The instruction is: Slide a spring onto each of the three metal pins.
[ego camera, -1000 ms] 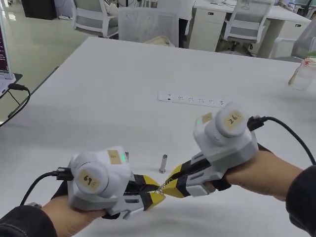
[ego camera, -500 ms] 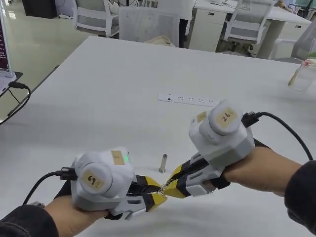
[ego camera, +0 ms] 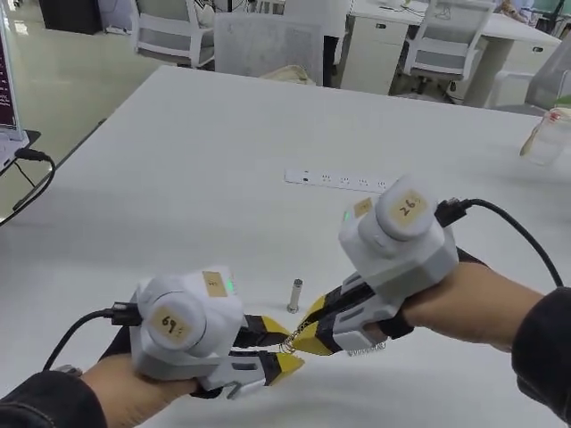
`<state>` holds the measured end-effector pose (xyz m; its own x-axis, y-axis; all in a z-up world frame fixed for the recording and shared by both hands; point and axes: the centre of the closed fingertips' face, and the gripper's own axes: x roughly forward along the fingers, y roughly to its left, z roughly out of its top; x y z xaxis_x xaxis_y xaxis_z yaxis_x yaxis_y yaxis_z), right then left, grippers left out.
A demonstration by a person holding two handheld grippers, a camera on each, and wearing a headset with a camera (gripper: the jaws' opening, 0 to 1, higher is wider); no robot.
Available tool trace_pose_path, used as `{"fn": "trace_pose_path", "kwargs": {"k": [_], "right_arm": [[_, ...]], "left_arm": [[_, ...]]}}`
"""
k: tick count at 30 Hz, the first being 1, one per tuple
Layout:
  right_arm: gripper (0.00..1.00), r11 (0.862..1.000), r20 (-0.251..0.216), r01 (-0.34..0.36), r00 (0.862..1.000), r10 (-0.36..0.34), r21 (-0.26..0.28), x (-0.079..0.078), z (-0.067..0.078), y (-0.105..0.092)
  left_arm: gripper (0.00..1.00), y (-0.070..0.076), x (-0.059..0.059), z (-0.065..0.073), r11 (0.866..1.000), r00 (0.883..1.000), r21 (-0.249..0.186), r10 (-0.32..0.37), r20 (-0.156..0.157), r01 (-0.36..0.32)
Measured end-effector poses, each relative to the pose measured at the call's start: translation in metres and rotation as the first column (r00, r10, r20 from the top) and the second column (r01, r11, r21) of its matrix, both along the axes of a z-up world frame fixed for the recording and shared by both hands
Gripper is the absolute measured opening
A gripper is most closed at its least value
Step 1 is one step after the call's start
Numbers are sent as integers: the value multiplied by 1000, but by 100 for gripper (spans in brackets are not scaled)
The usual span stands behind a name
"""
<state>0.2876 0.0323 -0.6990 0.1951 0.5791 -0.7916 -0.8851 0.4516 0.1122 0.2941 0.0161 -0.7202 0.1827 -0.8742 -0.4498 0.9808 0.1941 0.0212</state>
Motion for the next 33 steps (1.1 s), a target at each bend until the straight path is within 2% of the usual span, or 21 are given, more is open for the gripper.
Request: {"fn": "trace_pose_path", "kwargs": {"k": [9, 19, 24, 33], "right_arm": [[8, 999, 15, 0, 1000, 0, -39, 4, 0, -9], [8, 998, 15, 12, 1000, -11, -58, 8, 2, -19], [8, 997, 16, 19, 1000, -18, -73, 10, 3, -29], [8, 995, 34, 52, 998, -49, -89, 15, 12, -49]], "left_arm": [[14, 2, 0, 1, 1000, 1000, -6, -1, -4, 1], [20, 7, 5, -1, 1000, 1000, -12, 13, -4, -13], [27, 10, 3, -1, 999, 1000, -31, 13, -17, -13], [43, 18, 2, -6, 999, 999, -38, 30, -29, -31]]}}
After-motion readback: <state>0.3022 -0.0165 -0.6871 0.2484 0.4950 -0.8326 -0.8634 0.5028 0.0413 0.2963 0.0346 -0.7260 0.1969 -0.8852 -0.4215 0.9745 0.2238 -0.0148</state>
